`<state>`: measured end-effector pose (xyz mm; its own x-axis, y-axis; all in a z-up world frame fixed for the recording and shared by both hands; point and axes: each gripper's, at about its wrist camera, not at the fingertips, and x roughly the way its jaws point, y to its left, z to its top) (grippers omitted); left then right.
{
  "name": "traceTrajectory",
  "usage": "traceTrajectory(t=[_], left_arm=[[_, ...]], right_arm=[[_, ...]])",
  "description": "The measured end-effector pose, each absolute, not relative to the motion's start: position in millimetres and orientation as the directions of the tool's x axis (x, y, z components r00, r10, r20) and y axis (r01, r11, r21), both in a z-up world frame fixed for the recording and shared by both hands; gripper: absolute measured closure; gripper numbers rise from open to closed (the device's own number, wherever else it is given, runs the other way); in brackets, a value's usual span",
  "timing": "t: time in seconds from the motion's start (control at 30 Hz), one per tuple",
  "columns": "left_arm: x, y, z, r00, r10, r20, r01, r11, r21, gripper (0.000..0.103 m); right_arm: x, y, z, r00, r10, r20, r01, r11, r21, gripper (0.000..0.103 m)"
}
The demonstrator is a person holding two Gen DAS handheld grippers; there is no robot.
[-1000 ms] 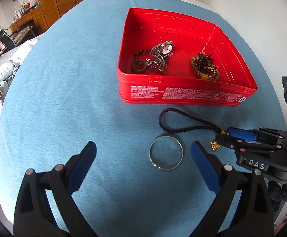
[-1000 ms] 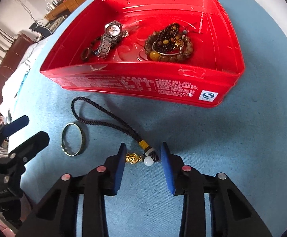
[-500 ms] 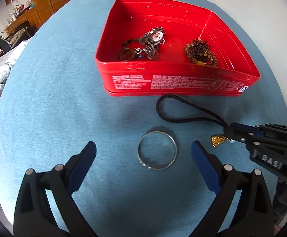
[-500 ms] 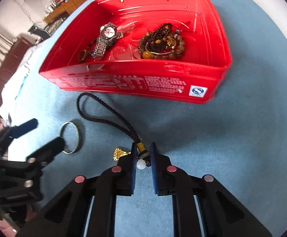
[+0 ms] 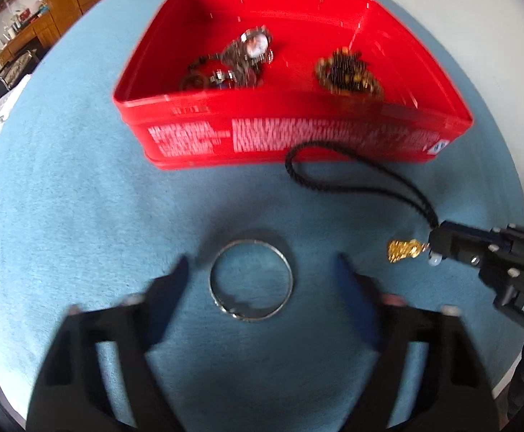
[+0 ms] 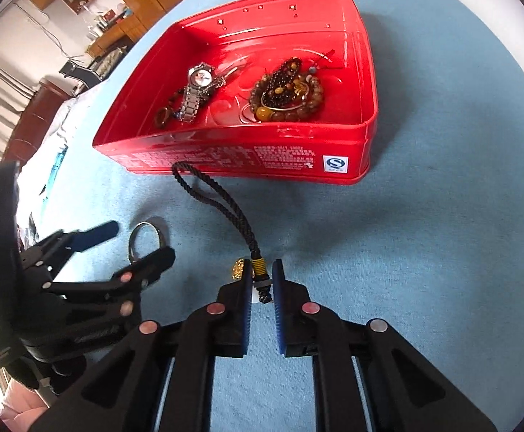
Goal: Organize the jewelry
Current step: 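Grasp the black cord by its gold pendant with the right tool while the left tool grasps the silver bangle, then lower the silver bangle and black cord pendant into the red box, opening both tools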
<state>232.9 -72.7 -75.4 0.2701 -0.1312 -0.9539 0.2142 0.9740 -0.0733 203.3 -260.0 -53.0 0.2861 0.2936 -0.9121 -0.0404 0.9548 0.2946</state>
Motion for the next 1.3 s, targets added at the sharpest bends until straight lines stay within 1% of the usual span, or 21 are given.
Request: traceTrajectory(t=[0.1, 0.13, 0.17, 0.2, 0.57, 0.83, 1.3], left_arm=[[233.3, -74.7, -78.4, 0.266, -0.125, -0.956, 0.224, 0.972, -0.065, 0.04], [233.2, -75.8, -78.3, 0.271, -0.117, -0.955, 0.229, 0.972, -0.054, 0.044], [233.3, -76.1, -78.3, 0.276, -0.11, -0.955, 0.23, 0.972, -0.046, 0.053], [233.7, -75.9, -78.4, 0.278, -0.107, -0.955, 0.229, 0.973, -0.042, 0.055], [229.5, -65.1, -69.8, 0.282, -0.143, -0.949, 0.237, 0.968, -0.075, 0.055], [199.7, -55.5, -42.4, 0.347, -0.155, -0.925, 0.245, 0.967, -0.07, 0.055], [182.0, -52.1, 1.2, 0.422, -0.171, -0.89, 0.26, 0.964, -0.061, 0.055]], right_arm=[[203.9, -261.0, -55.1, 0.286, 0.292, -0.913, -0.036, 0.955, 0.294, 0.092], [204.7, -260.7, -56.0, 0.285, 0.291, -0.913, -0.035, 0.955, 0.294, 0.092], [204.7, -261.2, -56.6, 0.284, 0.292, -0.913, -0.035, 0.955, 0.295, 0.092], [204.5, -261.3, -56.9, 0.283, 0.293, -0.913, -0.035, 0.955, 0.295, 0.092], [202.3, -256.7, -51.3, 0.289, 0.3, -0.909, -0.051, 0.953, 0.298, 0.092], [194.9, -252.5, -34.1, 0.316, 0.295, -0.902, -0.071, 0.955, 0.288, 0.092], [179.9, -248.5, 3.4, 0.382, 0.28, -0.881, -0.091, 0.96, 0.266, 0.092]])
